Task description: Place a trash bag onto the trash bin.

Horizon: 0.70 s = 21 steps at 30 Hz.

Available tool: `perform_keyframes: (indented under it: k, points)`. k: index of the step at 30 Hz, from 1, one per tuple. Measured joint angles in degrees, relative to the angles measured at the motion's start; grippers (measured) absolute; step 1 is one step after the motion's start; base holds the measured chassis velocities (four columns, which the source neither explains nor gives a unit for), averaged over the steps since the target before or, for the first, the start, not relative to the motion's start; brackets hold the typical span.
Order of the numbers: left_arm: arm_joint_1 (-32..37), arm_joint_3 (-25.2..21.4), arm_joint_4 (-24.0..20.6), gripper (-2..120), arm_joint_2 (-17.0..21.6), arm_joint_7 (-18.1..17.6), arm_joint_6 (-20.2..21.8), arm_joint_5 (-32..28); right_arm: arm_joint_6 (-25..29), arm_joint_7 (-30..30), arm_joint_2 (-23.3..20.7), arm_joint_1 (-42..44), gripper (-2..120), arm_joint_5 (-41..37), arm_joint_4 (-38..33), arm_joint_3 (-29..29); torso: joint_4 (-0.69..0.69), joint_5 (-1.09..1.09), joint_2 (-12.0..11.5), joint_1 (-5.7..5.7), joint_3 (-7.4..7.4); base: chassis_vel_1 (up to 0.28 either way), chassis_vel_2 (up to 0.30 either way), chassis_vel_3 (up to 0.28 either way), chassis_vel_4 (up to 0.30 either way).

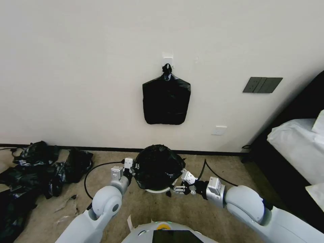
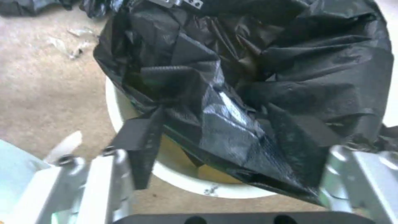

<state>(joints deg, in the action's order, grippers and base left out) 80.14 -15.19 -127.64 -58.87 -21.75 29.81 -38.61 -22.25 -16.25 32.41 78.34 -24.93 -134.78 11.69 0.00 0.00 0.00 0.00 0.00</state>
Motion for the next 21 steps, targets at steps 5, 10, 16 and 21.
perform_keyframes:
  k: [5,10,16,21]
  points:
    - [0.11,0.05,-0.03,1,-0.11,0.06,0.01,0.03,-0.05,-0.26,-0.56,-1.12,48,0.37,0.02,-0.83,-0.01,0.0,0.0,0.0,0.0,0.0,0.0,0.0,0.0]
    - [-0.36,0.49,-0.01,1,-1.11,0.05,0.01,0.33,-2.47,-1.65,-2.55,-3.26,28,-1.08,-0.22,-2.83,-0.01,0.0,0.0,0.0,0.0,0.0,0.0,0.0,0.0]
    - [-0.61,1.0,0.07,1,-1.42,-0.23,0.02,0.27,-2.89,-1.47,-4.29,-5.11,5,-2.54,-0.4,-3.47,0.0,0.0,0.0,0.0,0.0,0.0,0.0,0.0,0.0]
    - [-0.87,-0.09,-0.02,1,-1.47,-1.11,0.73,-2.49,-2.73,-1.45,-5.27,-3.77,0,-2.52,-0.46,-2.94,0.0,0.0,0.0,0.0,0.0,0.0,0.0,0.0,0.0]
